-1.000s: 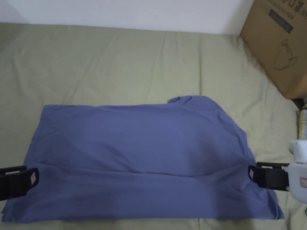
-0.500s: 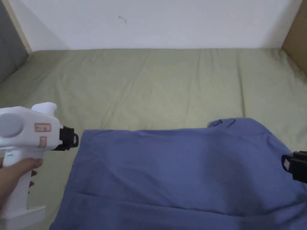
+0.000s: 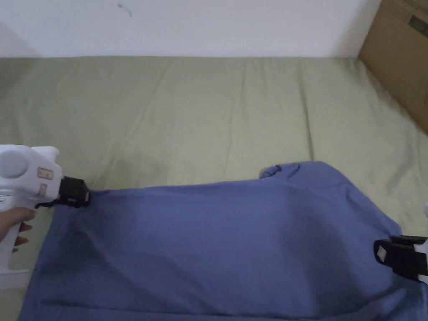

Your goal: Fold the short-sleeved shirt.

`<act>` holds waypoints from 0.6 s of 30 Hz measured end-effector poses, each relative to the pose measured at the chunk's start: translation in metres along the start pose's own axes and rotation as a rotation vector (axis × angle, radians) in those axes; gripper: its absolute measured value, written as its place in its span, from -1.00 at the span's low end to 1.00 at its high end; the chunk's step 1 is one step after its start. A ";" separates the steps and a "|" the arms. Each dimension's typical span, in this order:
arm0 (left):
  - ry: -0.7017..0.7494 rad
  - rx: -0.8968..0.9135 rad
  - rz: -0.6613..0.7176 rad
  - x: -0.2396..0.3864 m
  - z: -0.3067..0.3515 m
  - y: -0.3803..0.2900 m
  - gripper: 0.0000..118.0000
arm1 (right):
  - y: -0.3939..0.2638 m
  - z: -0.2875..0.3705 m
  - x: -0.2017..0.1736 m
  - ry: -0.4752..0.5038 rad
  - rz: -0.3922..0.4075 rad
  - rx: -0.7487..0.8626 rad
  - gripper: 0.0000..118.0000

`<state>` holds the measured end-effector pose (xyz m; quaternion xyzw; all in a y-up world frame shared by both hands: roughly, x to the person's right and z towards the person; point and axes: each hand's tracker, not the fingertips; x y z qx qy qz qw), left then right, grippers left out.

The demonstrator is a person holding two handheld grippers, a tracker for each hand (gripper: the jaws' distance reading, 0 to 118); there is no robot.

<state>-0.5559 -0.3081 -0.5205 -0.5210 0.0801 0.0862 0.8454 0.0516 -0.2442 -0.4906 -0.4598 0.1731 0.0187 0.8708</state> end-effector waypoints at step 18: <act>-0.154 0.133 0.008 0.002 0.088 -0.011 -0.98 | 0.205 -0.191 0.037 -0.095 -0.098 -0.155 0.80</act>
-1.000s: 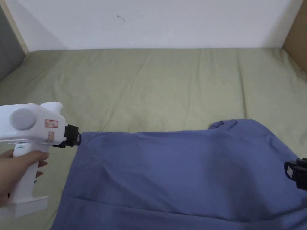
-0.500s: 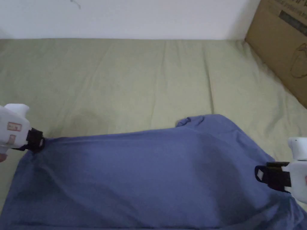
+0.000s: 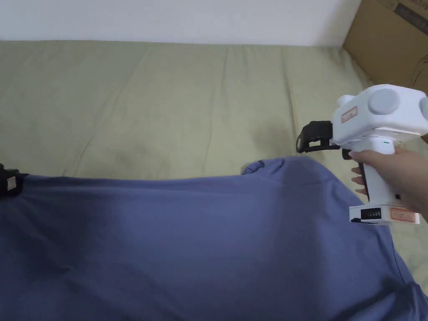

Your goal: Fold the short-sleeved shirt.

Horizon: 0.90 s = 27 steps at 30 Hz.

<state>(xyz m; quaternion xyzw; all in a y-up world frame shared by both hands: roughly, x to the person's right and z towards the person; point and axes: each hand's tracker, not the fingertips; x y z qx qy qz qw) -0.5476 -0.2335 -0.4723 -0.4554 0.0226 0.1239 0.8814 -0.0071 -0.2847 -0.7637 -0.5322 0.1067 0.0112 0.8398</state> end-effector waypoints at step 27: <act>-0.114 0.029 -0.003 0.022 0.140 -0.133 -0.98 | -0.258 0.234 0.103 0.256 -0.111 0.090 -0.93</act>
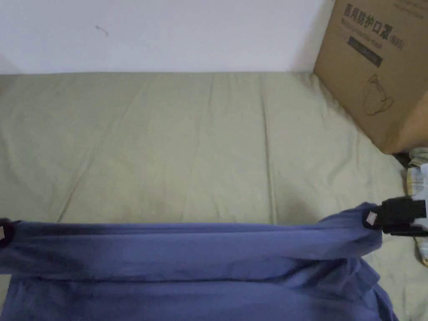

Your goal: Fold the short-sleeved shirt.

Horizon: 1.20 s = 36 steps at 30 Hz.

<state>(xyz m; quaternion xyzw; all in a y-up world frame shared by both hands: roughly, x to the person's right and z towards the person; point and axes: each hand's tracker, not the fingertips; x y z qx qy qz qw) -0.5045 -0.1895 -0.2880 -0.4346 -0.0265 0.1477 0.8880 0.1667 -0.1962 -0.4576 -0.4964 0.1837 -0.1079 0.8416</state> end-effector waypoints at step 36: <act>0.337 0.299 -0.006 0.161 -0.009 -0.059 -1.00 | -0.082 -0.054 -0.211 -0.267 0.356 0.253 -1.00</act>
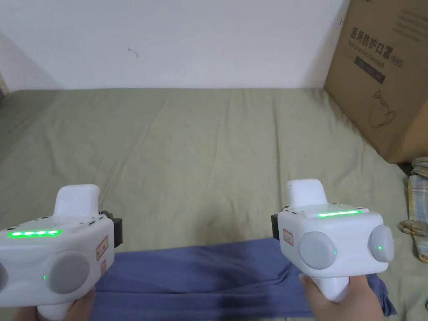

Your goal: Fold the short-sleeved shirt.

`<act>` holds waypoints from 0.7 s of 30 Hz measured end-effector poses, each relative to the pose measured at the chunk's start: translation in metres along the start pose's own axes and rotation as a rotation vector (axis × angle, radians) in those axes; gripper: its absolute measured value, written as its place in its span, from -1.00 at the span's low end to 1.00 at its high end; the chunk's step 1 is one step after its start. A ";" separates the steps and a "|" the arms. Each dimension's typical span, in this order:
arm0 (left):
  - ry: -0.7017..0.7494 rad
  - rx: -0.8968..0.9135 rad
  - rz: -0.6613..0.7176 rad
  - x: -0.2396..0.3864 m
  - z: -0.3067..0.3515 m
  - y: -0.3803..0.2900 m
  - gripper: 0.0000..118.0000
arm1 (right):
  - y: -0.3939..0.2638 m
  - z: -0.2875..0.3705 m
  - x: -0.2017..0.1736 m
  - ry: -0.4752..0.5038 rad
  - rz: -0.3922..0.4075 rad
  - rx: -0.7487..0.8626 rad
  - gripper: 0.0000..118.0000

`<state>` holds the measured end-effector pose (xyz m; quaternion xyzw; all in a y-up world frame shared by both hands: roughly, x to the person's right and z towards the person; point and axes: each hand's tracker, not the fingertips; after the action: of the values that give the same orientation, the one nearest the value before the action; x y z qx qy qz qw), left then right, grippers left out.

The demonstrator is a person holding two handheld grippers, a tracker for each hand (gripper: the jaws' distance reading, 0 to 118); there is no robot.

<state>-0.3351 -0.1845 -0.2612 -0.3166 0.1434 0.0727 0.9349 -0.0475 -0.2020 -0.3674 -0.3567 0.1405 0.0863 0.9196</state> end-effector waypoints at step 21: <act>-0.687 -0.322 0.669 -0.247 -0.105 -0.062 0.75 | -0.013 -0.038 0.004 0.079 -0.027 -0.172 -1.00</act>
<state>-0.5787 -0.3085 -0.2278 -0.3512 -0.0919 0.4895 0.7929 -0.0474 -0.2372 -0.3875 -0.4394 0.1641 0.0714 0.8803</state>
